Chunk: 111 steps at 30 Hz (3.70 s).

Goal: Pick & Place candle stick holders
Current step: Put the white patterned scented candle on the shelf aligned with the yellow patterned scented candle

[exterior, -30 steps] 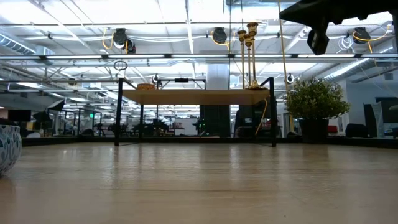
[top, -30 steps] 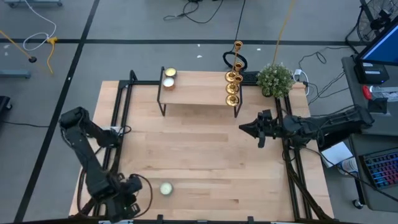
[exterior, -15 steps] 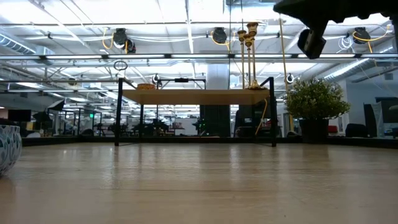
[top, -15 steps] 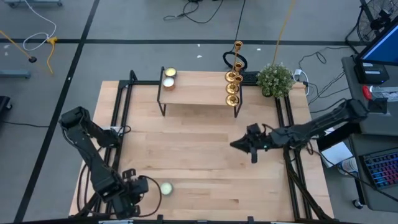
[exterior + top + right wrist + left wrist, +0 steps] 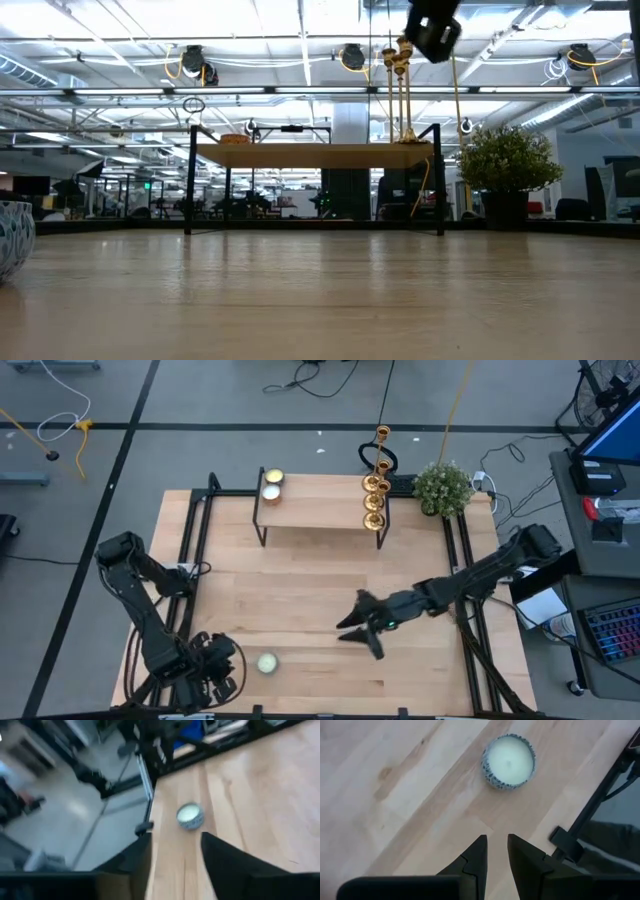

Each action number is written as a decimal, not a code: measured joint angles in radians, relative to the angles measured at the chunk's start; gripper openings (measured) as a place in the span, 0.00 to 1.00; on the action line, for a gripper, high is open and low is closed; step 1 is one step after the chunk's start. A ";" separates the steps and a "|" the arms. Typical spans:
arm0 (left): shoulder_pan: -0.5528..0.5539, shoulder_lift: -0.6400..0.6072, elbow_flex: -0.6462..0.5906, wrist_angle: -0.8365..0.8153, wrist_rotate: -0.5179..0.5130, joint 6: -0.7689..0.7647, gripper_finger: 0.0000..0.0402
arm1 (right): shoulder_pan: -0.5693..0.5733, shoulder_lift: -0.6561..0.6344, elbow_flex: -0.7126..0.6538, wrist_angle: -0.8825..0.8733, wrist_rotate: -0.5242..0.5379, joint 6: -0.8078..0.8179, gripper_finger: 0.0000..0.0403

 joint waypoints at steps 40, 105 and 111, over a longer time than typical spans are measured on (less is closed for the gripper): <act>-0.058 0.000 -0.001 0.047 -0.233 -0.303 0.20 | -0.051 0.800 0.877 -0.413 -0.080 -0.294 0.72; 0.303 0.000 -0.001 0.312 0.395 0.888 0.26 | 0.148 0.256 0.941 -1.369 0.421 0.109 0.00; 0.406 0.000 -0.001 0.335 0.462 0.989 0.56 | 0.193 0.256 0.941 -1.447 0.485 0.214 0.00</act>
